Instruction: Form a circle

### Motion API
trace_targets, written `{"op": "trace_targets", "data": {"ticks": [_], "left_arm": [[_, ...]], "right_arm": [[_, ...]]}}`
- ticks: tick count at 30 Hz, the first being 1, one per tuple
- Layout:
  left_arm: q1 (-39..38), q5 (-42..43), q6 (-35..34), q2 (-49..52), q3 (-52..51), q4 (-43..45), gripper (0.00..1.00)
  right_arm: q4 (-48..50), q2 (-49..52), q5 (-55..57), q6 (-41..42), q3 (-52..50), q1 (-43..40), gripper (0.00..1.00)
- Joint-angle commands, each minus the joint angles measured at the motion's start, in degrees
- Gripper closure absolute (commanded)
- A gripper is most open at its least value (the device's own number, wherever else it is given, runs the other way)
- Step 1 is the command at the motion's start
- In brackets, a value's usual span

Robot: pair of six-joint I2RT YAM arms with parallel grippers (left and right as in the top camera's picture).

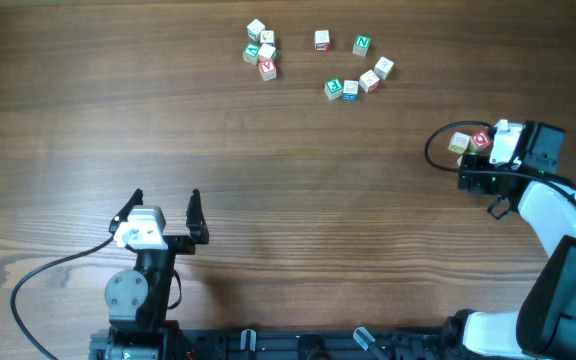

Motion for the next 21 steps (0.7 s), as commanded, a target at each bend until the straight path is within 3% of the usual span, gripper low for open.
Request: {"op": "trace_targets", "data": {"ticks": [1,8,13,21], "left_arm": [[-0.26,0.90,-0.37,-0.48,-0.37,-0.04,0.00],[-0.26,0.90,-0.37,-0.48,-0.37,-0.04,0.00],[-0.26,0.90,-0.37,-0.48,-0.37,-0.04,0.00],[-0.26,0.90,-0.37,-0.48,-0.37,-0.04,0.00]], "right_arm": [[1.22,0.72,-2.47,-2.16,-0.20,-0.02,0.19],[2.12,3.48,-5.25,-3.87,-0.20,-0.02,0.25],[3.10,3.98,-7.37,-6.71,-0.20,-0.02,0.47],[5.05,3.98,-7.41,-9.09,-0.20,-0.02,0.50]]}}
